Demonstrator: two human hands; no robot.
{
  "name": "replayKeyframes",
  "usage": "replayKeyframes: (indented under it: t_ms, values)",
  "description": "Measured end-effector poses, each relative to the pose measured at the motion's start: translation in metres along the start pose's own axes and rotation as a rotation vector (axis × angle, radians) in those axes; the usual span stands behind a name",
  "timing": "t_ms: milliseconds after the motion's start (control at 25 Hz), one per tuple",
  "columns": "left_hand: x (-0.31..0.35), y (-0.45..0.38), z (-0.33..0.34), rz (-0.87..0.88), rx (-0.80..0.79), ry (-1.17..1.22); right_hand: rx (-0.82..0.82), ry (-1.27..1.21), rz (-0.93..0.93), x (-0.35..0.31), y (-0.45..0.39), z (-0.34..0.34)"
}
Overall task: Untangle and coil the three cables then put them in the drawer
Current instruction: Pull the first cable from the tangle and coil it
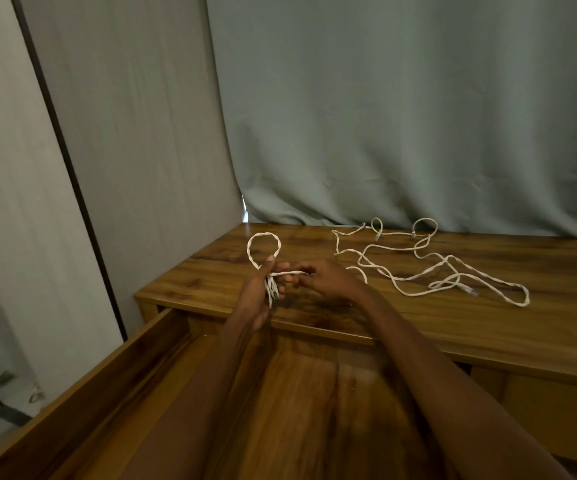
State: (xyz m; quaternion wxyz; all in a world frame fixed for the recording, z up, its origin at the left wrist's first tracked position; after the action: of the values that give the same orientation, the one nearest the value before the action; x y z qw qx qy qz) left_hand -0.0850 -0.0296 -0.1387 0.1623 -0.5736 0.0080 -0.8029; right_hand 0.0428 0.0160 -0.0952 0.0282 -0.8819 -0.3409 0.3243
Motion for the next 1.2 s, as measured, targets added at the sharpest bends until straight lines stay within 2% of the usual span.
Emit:
replayKeyframes:
  t_ms: [80,200,280,320,400,520,640,760,840,880,960,1040,1120,1200]
  values:
    - [0.004,0.004,-0.001,0.038,0.005,-0.054,0.088,-0.103,-0.011,-0.001,0.004,-0.001]
    - [0.01,0.008,-0.009,0.044,-0.004,-0.196,0.202,-0.441,0.079,0.016,0.009,-0.013]
    - [0.01,0.014,-0.014,0.006,-0.088,-0.348,0.338,-0.614,0.175,0.032,0.009,-0.031]
    - [0.008,0.018,-0.015,-0.026,-0.142,-0.386,0.39,-0.596,0.223,0.041,0.007,-0.042]
    - [0.002,0.027,-0.016,-0.088,-0.249,-0.358,0.411,-0.263,0.311,0.054,-0.001,-0.058]
    - [-0.002,0.034,-0.007,-0.135,-0.374,-0.203,0.301,0.244,0.384,0.061,-0.012,-0.057]
    - [-0.005,0.037,0.006,-0.193,-0.432,-0.037,0.281,0.614,0.263,0.042,-0.019,-0.043]
    - [-0.001,0.035,0.016,-0.223,-0.456,0.135,0.265,0.737,0.024,0.021,-0.018,-0.016]
    - [0.003,0.032,0.018,-0.213,-0.463,0.224,0.207,0.65,-0.161,0.012,-0.012,0.007]
    - [0.004,0.031,0.018,-0.205,-0.462,0.256,0.178,0.504,-0.223,0.008,-0.006,0.013]
    - [0.008,0.027,0.016,-0.17,-0.446,0.31,0.139,0.068,-0.213,0.002,0.002,0.016]
    - [0.013,0.024,0.013,-0.125,-0.415,0.365,0.086,-0.254,-0.185,-0.004,0.01,0.02]
    - [0.02,0.021,0.009,-0.089,-0.389,0.461,-0.026,-0.361,-0.184,-0.011,0.018,0.032]
    - [0.03,0.021,0.005,-0.056,-0.374,0.563,-0.037,-0.332,-0.176,-0.015,0.023,0.036]
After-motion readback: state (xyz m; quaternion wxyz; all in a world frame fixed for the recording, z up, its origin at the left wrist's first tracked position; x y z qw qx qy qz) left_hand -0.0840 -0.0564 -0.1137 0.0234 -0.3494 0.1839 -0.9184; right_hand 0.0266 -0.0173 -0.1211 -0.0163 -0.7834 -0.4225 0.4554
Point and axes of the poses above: each hand's wrist, its own y-axis away from the middle knuckle, its own z-axis out of the palm, x = y × z, the point moved 9 cm from there along -y, towards the middle knuckle, and after that the axes turned 6 degrees about z, right-handed, at the moved point
